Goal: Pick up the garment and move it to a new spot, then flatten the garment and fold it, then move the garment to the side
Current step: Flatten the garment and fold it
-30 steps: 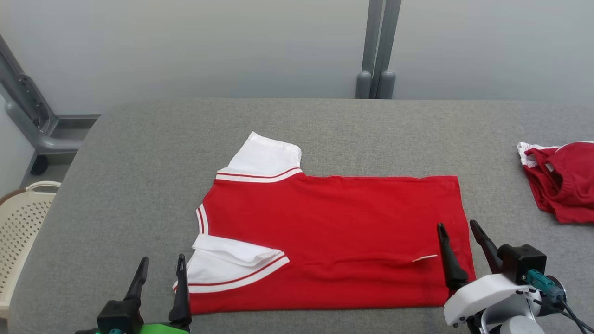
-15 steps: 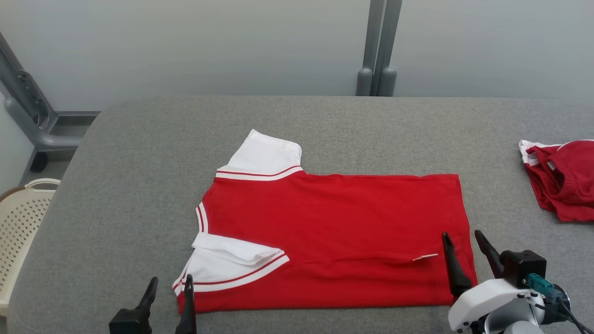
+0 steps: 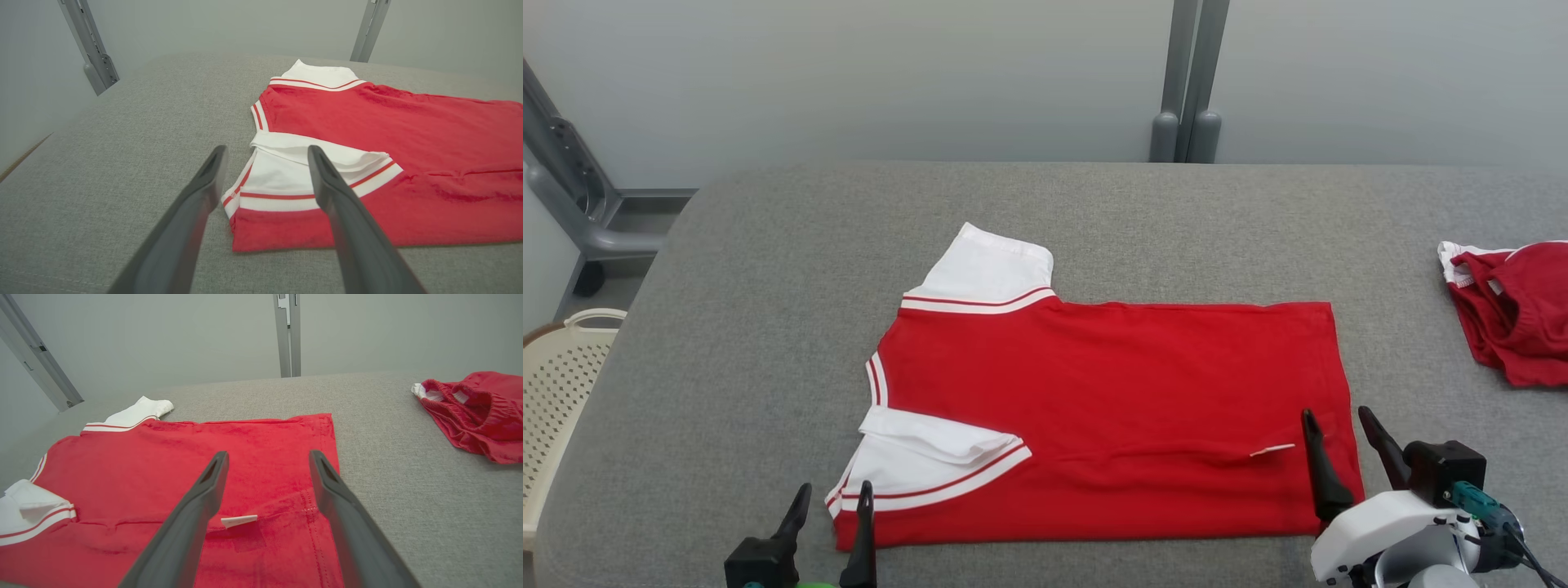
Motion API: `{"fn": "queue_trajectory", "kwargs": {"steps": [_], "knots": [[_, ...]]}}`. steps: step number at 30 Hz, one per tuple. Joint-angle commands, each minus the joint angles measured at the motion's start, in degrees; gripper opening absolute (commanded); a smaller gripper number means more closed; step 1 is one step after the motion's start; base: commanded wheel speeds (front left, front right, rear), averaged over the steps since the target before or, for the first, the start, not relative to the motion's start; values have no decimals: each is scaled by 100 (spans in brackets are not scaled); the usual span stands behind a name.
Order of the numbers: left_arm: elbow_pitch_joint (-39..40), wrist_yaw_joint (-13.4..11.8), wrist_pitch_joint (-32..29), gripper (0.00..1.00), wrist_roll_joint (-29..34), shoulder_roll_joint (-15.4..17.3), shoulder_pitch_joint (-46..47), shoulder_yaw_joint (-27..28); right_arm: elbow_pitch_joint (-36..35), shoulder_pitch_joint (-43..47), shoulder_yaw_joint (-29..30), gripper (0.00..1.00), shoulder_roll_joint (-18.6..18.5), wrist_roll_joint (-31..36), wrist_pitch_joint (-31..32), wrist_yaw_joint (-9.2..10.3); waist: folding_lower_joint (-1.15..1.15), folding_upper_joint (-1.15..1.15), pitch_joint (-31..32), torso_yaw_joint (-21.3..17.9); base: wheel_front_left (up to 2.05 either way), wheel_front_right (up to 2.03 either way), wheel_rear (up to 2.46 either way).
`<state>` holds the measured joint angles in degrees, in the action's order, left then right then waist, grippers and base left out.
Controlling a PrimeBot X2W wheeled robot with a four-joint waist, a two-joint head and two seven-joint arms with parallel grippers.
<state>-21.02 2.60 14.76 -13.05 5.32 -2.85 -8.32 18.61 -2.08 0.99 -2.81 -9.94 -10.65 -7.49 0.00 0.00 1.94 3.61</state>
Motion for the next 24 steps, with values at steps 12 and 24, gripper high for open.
{"fn": "queue_trajectory", "kwargs": {"steps": [12,24], "knots": [[-27,272,-959,100,-145,317,1425,-190,-371,-1051,-337,100,-95,-26,1377,2,0,0,-836,-193,0,0,0],[-908,456,-2221,100,-142,719,4199,-636,-872,-2674,-334,100,-580,27,3776,2,0,0,-2125,-628,0,0,0]]}}
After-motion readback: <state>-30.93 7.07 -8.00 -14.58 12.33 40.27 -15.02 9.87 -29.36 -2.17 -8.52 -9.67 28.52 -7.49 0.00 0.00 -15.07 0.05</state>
